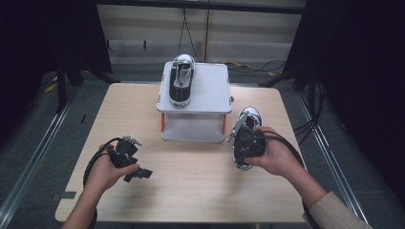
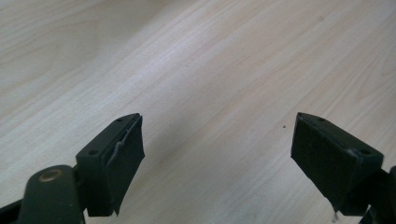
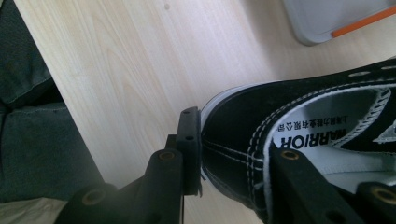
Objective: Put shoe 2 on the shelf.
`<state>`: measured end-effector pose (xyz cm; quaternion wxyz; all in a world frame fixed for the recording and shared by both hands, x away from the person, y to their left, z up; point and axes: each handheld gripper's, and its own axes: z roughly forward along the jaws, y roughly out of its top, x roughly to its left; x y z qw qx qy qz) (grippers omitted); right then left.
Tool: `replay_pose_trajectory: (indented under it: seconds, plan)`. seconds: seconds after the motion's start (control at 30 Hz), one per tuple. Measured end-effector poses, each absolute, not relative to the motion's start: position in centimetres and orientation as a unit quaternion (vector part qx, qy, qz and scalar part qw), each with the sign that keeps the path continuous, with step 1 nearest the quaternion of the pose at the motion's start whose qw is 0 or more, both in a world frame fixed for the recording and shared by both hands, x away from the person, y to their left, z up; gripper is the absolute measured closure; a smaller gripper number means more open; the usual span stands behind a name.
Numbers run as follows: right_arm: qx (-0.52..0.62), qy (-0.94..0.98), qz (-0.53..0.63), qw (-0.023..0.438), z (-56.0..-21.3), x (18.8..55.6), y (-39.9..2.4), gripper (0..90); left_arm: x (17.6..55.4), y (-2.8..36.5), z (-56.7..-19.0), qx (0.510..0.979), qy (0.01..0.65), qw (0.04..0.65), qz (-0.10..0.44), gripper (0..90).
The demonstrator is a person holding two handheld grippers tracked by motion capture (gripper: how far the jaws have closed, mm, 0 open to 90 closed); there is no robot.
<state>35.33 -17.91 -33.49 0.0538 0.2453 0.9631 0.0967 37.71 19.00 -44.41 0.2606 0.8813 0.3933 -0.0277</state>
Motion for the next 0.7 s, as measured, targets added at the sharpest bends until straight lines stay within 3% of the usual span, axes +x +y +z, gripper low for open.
replay_pose_trajectory:
  seconds: [0.7]
  plan:
    - [0.243,0.961,0.100,0.086,-27.0,38.4,-17.8,71.9,37.2,18.1,-45.0,0.890,0.383,0.246,-0.037,16.9]
